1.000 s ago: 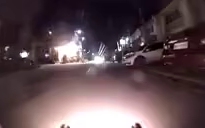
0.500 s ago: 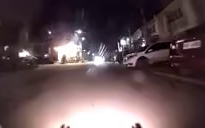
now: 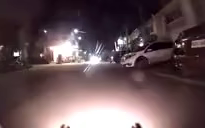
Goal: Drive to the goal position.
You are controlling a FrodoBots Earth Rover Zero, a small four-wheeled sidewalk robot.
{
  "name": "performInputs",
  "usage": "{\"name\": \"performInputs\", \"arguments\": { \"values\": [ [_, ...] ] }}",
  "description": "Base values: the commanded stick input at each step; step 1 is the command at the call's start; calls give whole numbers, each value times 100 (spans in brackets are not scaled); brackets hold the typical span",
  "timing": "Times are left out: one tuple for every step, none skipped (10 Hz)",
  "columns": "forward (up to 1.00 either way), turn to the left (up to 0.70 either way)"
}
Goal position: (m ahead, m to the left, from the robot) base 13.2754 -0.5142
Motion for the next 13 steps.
{"name": "performInputs", "arguments": {
  "values": [
    [70,0],
    [70,0],
    [70,0],
    [70,0],
    [70,0],
    [70,0],
    [70,0],
    [70,0],
    [70,0],
    [70,0],
    [70,0],
    [70,0],
    [70,0]
  ]
}}
